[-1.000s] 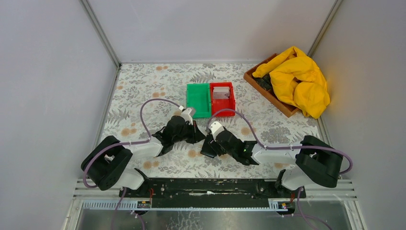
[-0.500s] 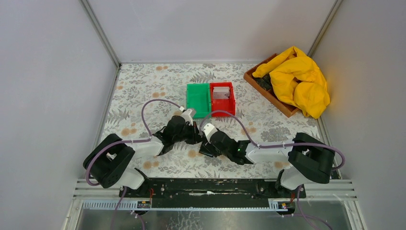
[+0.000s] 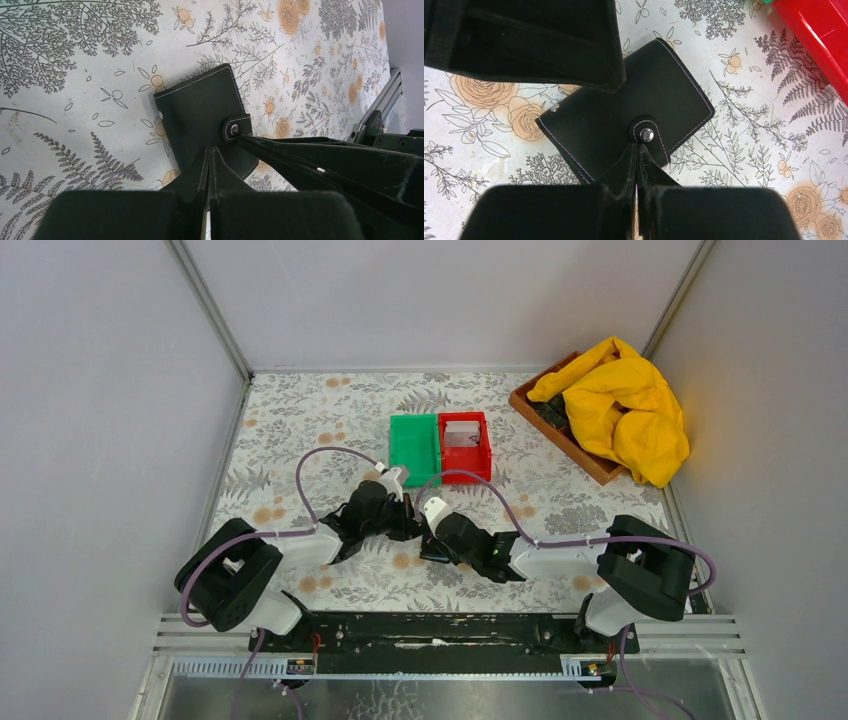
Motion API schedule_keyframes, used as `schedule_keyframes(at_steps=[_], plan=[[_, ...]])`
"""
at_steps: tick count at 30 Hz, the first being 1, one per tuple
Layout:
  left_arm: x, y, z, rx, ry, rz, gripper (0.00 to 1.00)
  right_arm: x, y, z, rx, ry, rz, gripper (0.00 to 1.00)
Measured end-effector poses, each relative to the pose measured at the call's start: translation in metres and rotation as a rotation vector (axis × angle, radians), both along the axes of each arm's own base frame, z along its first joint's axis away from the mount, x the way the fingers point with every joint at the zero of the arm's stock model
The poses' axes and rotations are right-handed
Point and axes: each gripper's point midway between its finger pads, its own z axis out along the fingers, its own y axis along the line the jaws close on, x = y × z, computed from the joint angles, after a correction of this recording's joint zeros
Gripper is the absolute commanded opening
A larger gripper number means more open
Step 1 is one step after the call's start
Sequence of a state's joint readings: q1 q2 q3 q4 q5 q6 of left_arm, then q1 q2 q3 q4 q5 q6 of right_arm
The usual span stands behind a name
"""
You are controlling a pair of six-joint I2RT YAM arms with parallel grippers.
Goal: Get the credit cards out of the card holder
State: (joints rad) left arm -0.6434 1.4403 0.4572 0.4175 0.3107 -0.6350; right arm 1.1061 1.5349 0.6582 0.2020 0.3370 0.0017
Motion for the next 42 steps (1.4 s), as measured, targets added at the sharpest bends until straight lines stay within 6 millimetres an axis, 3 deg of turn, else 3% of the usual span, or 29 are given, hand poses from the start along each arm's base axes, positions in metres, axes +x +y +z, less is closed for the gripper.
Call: schedule_keyframes(at_steps=[7,8,11,13,22,34,42], plan=[[-0.001,-0.001,-0.002,-0.001,0.011,-0.01,0.0,0.002,-0.003,0.002,0.0,-0.01,-0.021,0.0],[-0.002,-0.001,-0.003,0.0,0.014,-0.012,0.0,0.002,-0.005,0.002,0.002,-0.013,-0.026,0.05],[-0.004,-0.001,-0.005,0.001,0.024,-0.02,0.0,0.001,-0.014,0.008,0.012,-0.032,-0.043,0.48],[-0.005,-0.002,-0.006,0.0,0.029,-0.024,0.0,0.001,-0.016,0.011,0.024,-0.039,-0.052,0.6],[-0.017,-0.011,-0.015,-0.041,0.109,-0.091,0.0,0.011,-0.014,0.008,0.061,0.02,-0.06,0.61],[-0.016,-0.013,-0.013,-0.058,0.114,-0.105,0.0,0.01,0.004,0.013,0.135,0.119,-0.002,0.61],[-0.016,-0.013,-0.011,-0.061,0.109,-0.105,0.0,0.009,0.007,0.0,0.098,0.171,-0.002,0.55]])
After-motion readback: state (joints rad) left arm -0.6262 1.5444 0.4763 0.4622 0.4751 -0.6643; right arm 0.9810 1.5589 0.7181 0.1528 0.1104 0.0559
